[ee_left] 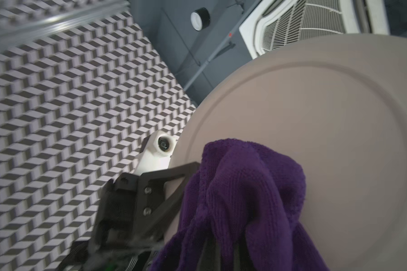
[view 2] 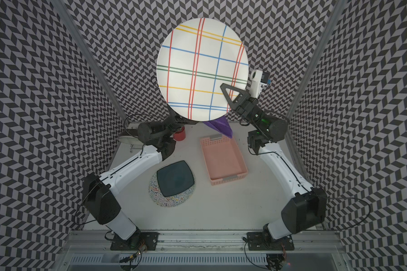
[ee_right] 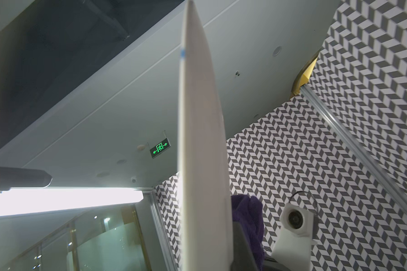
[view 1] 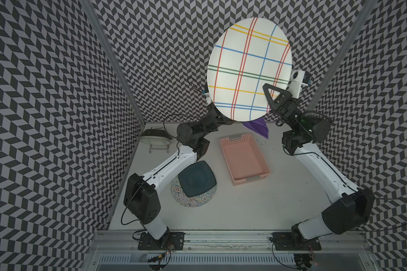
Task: Wipe the wet plate dry
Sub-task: Wipe the plate with towel.
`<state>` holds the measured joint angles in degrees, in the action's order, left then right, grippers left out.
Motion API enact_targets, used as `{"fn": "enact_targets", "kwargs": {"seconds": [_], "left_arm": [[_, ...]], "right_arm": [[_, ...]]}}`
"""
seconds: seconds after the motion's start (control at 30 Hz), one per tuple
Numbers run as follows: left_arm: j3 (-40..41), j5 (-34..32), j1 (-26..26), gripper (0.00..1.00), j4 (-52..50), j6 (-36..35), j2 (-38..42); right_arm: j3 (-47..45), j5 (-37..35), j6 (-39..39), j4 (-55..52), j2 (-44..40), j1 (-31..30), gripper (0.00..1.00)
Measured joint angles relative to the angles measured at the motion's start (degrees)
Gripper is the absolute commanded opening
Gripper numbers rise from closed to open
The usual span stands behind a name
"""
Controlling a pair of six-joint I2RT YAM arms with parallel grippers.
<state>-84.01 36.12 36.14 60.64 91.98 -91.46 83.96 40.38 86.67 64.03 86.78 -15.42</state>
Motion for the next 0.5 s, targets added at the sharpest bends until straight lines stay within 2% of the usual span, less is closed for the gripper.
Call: {"fn": "enact_targets", "kwargs": {"seconds": [0.1, 0.23, 0.37, 0.5], "left_arm": [[3.7, 1.1, -2.0, 0.00, -15.5, -13.4, 7.3], [2.8, -1.2, -2.5, 0.00, -39.0, -33.7, 14.3], [-2.4, -5.3, -1.4, 0.00, -52.8, -48.3, 15.5], [-7.0, -12.0, -0.9, 0.00, -62.6, -58.3, 13.0]], "right_arm": [[-4.4, -1.7, 1.1, -1.3, -1.8, 4.4, 0.00], [-11.3, -4.5, -1.9, -7.1, -6.3, 6.6, 0.00], [-14.6, -6.8, -11.1, -19.8, -9.1, 4.4, 0.00], [-16.6, -7.4, -18.1, -30.0, -9.7, -0.4, 0.00]]}}
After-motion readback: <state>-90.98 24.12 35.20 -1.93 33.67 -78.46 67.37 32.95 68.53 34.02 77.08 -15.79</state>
